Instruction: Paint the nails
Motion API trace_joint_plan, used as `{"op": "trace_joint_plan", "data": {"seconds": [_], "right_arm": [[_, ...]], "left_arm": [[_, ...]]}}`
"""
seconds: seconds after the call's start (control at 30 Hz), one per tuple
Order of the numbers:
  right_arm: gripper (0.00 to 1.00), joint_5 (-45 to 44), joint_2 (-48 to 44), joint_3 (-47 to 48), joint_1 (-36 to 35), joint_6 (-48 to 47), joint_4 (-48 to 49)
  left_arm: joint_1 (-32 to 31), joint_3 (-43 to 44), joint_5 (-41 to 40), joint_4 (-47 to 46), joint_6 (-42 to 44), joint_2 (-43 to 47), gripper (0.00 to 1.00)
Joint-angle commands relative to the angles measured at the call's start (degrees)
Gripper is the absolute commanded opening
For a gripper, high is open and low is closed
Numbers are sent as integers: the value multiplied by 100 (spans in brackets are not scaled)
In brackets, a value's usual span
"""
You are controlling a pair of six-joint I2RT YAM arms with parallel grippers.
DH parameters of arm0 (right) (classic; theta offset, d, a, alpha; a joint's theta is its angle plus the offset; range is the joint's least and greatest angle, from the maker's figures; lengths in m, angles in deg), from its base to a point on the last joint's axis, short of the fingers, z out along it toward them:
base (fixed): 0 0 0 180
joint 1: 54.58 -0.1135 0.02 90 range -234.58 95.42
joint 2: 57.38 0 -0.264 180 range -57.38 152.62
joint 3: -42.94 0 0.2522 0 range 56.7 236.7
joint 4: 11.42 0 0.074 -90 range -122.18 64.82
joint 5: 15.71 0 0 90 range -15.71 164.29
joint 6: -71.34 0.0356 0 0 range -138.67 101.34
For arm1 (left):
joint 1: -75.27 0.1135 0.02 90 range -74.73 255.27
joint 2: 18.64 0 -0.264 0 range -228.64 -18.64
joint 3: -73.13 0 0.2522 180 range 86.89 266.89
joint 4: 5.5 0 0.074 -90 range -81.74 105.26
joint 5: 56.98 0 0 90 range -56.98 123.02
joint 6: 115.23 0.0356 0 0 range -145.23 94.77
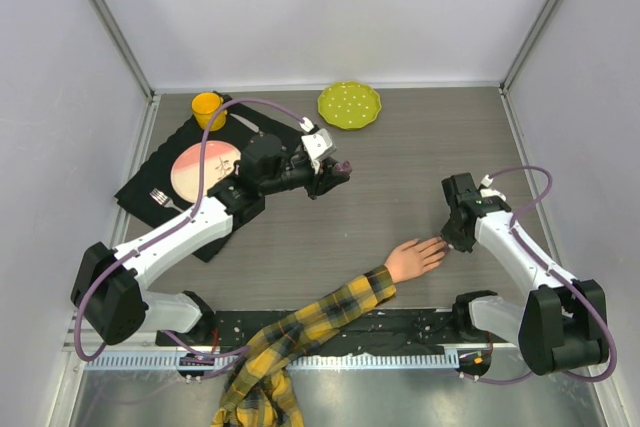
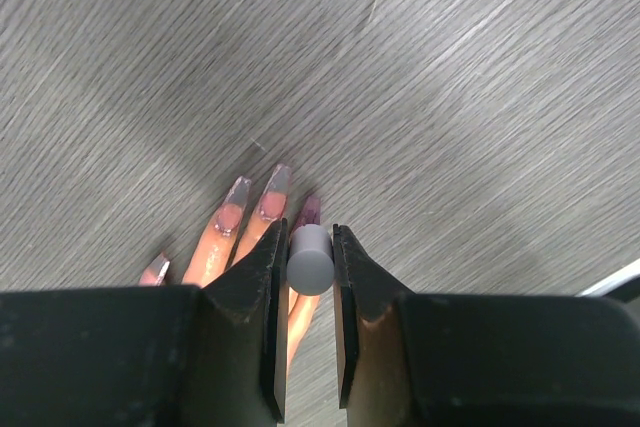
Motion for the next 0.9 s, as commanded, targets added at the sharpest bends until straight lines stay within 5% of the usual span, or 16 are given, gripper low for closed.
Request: {"op": "trace_joint_plan", "data": {"seconds": [0.0,0.87], "right_arm": [[1,129,-132,295,23,140,-112],[1,-337,158,172,40,193,178]], "left_arm": [[-21,35,116,-282,34,91,0],[-29,18,81,-203,113,100,0]]}}
